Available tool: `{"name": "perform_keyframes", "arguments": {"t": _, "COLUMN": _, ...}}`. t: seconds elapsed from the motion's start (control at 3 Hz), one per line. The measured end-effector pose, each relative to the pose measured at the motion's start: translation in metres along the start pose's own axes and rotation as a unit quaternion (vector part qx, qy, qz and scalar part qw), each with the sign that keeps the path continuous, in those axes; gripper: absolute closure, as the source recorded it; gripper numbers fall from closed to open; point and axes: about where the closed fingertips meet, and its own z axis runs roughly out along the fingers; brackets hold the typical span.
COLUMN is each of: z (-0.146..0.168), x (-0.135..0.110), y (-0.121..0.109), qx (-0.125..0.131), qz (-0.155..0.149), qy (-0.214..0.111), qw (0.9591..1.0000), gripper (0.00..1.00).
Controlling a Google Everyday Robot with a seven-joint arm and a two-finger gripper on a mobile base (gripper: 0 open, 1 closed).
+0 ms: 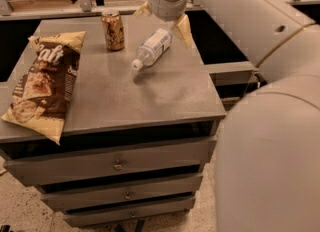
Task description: Pick blue plastic bottle
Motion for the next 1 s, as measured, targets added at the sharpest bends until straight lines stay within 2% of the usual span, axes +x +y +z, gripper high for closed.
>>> {"name": "perform_keyframes", "arguments": {"t": 0.33, "z": 0.04, "x": -0.006, "y": -0.02, "qx": -0.014, "qz": -0.039, "qy": -0.009, "qw": 0.9991, "gripper": 0.0}}
{"name": "perform_keyframes", "arguments": {"t": 0.67, "z": 0.09, "x": -0.016, "y": -0.036, "qx": -0.045, "qz": -0.06, "qy": -0.029, "qw": 0.9968, "gripper": 0.25}}
{"name": "perform_keyframes", "arguments": {"t": 1.0, "z": 0.097, "x": -0.017, "y": -0.04, "qx": -0.054, "qz": -0.063, "qy": -0.034, "qw": 0.996, "gripper": 0.56}}
